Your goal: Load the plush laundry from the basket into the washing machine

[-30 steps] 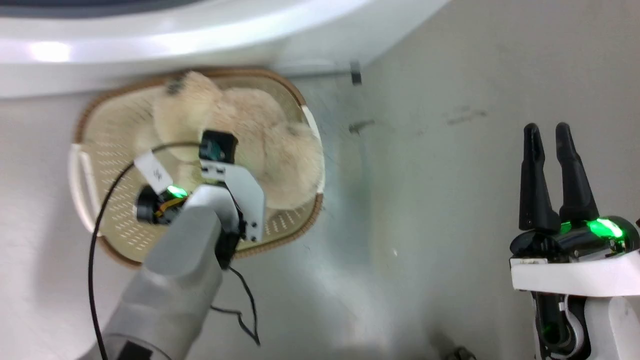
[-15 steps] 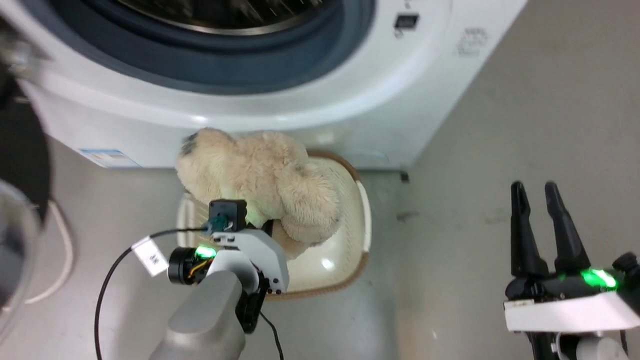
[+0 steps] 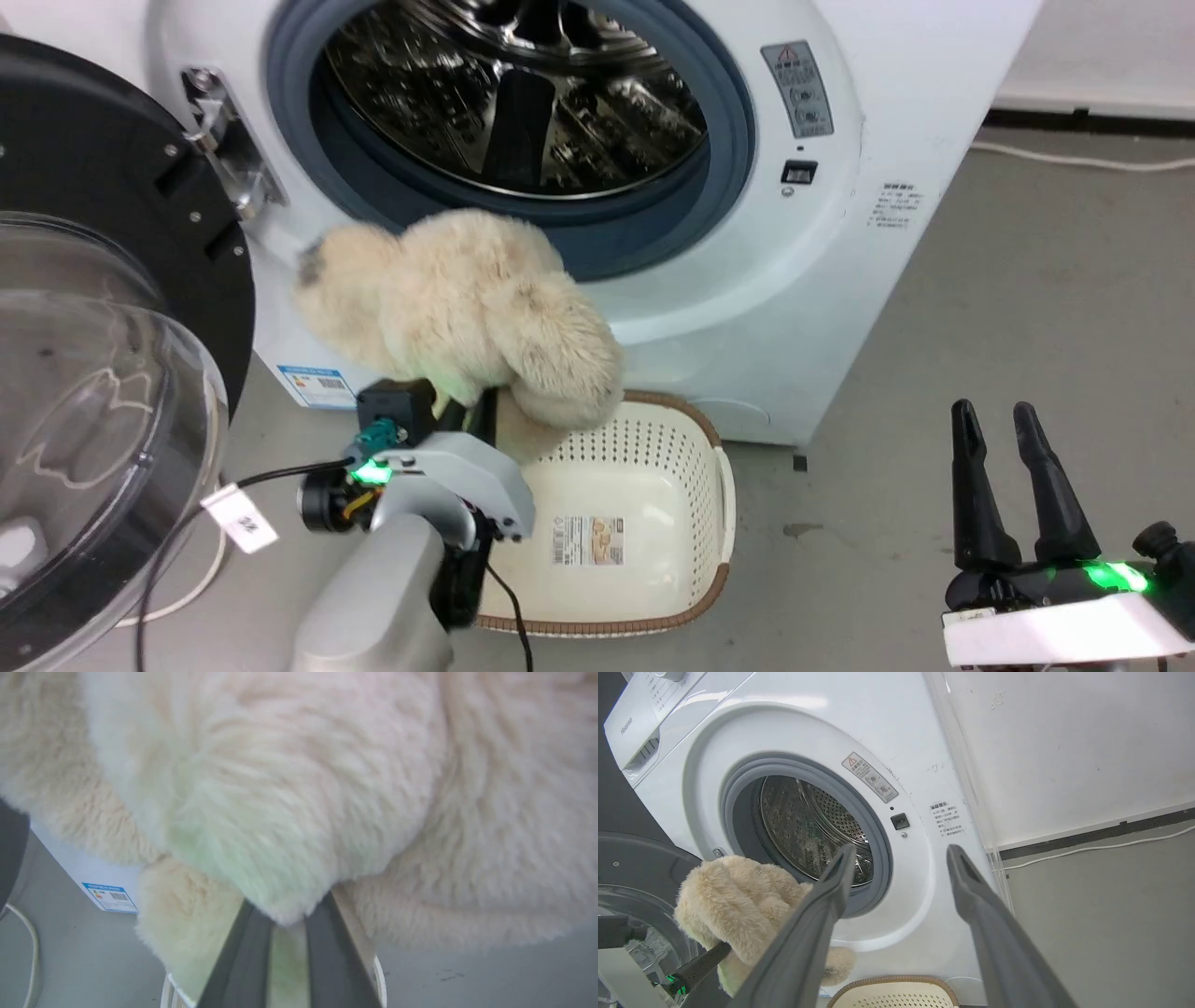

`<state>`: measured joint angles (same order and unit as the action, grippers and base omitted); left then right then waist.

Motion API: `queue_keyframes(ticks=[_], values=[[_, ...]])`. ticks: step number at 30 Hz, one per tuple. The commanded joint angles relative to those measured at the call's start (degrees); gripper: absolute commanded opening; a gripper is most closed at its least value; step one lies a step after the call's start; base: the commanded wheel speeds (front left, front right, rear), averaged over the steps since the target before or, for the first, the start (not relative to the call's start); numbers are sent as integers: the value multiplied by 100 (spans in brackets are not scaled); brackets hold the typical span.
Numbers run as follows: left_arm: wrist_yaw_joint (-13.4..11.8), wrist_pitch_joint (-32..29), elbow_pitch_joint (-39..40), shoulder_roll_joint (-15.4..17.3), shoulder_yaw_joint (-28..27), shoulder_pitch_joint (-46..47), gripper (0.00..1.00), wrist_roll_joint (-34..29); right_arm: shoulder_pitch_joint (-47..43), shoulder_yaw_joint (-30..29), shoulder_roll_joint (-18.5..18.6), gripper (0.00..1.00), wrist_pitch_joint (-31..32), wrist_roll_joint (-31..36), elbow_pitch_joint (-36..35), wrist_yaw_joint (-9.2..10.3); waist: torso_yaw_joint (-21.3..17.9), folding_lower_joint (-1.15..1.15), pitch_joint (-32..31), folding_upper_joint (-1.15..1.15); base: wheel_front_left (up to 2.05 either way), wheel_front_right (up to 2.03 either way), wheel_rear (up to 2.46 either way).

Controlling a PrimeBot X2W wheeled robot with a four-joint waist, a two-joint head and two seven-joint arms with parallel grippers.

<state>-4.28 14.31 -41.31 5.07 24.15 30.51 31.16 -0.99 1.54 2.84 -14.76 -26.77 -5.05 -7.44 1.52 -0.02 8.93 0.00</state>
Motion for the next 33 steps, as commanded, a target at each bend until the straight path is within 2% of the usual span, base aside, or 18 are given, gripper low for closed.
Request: queue_keyframes(ticks=[1, 5, 12, 22, 33], values=[[-54, 66, 189, 81, -51, -53, 0, -124, -84, -12, 4, 100, -24, 34, -3, -5, 18, 2, -62, 0, 0, 0, 0], [-145, 67, 581, 227, -165, -9, 0, -370, -135, -17, 4, 100, -24, 53, -44, -5, -17, 2, -30, 0, 0, 0, 0], [-136, 68, 749, 331, -307, 518, 0, -585, -91, -38, 4, 100, -24, 125, -133, -5, -119, 2, 307, 0, 0, 0, 0], [-99, 68, 458, 377, -563, 1615, 0, -729, 278, -27, 4, 100, -24, 227, -296, -5, -384, 2, 1106, 0, 0, 0, 0], [-71, 69, 218, 634, -796, 2957, 0, -994, 670, -33, 4, 100, -24, 267, -482, -5, -666, 2, 2169, 0, 0, 0, 0]])
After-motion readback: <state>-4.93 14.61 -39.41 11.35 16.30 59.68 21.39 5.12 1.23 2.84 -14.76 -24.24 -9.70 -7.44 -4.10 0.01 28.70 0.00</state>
